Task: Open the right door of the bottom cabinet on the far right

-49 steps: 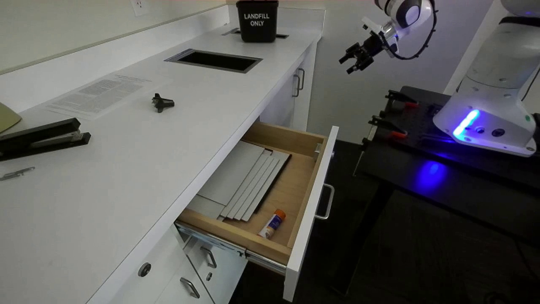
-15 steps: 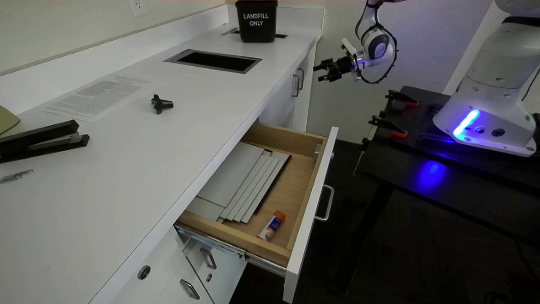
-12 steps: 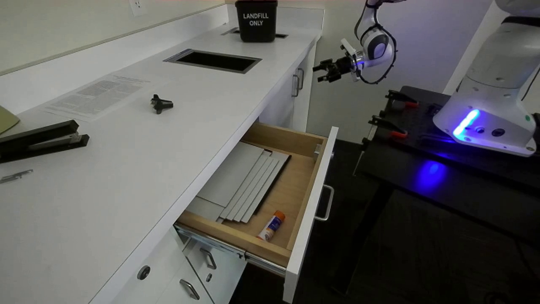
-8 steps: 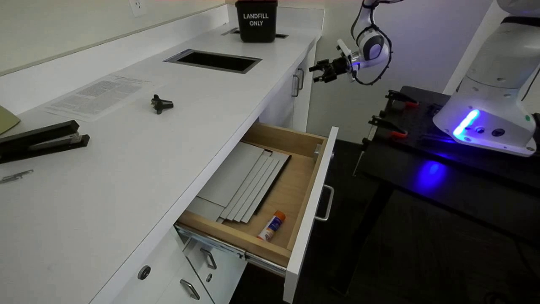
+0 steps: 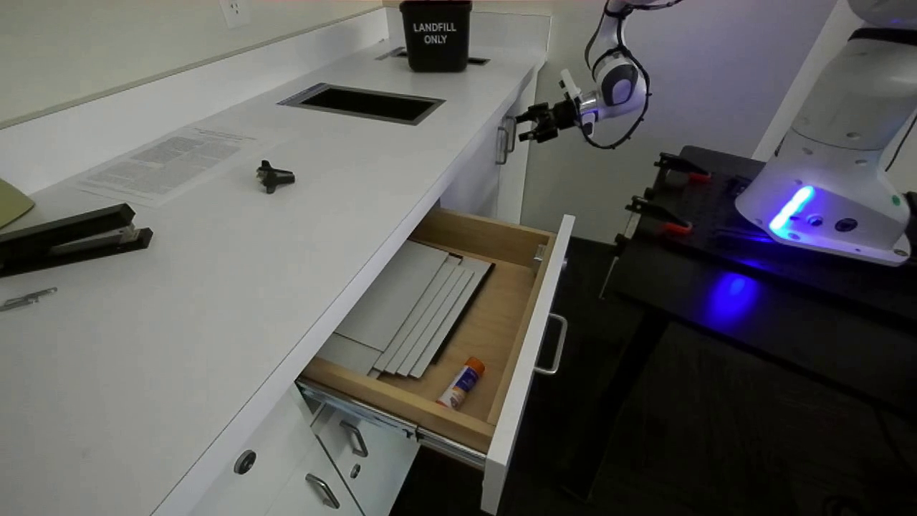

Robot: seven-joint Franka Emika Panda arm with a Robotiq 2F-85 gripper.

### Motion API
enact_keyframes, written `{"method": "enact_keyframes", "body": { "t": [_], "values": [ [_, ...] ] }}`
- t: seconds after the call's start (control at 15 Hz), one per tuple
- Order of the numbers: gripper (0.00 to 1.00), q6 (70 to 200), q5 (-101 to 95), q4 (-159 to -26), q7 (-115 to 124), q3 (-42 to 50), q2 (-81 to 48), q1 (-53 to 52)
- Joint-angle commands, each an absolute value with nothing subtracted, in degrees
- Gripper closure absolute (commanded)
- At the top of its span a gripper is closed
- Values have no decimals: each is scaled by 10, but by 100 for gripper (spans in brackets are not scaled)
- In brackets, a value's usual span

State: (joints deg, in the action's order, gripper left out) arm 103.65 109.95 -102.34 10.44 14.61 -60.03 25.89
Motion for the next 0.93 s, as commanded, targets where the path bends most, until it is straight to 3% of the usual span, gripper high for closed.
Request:
{"method": "enact_keyframes", "body": {
  "t": [0.0,0.53,0.87],
  "values": [
    [34,1051,1116,-1008,117,140,-609,254],
    [97,1046,1116,-1005,118,137,-617,255],
    [97,1040,1111,-1019,130,142,-612,261]
  ]
}}
